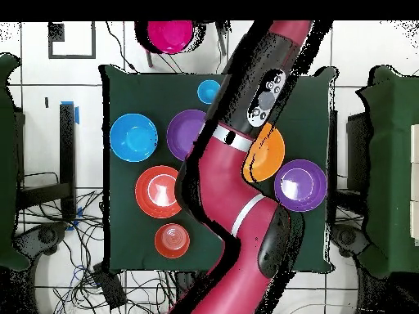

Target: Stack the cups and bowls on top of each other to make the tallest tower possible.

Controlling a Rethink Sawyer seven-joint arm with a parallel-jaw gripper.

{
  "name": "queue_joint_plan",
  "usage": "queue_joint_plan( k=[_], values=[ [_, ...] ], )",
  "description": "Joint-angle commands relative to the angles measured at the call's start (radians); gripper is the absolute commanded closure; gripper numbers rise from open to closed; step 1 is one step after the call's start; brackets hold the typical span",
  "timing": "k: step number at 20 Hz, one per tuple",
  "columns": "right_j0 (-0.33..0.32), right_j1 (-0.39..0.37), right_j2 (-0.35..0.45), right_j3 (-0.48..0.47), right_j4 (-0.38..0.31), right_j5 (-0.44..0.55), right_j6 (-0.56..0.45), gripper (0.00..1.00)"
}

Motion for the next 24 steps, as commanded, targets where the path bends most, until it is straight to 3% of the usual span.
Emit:
queue_joint_plan(
  k=[1,9,24],
  values=[
    [-0.02,-0.015,0.021,-0.182,-0.192,0.027,-0.078,1.0],
    [-0.03,-0.019,0.086,-0.19,-0.319,0.05,-0.132,1.0],
    [-0.046,0.008,0.205,-0.206,-0.495,0.112,-0.238,1.0]
  ],
)
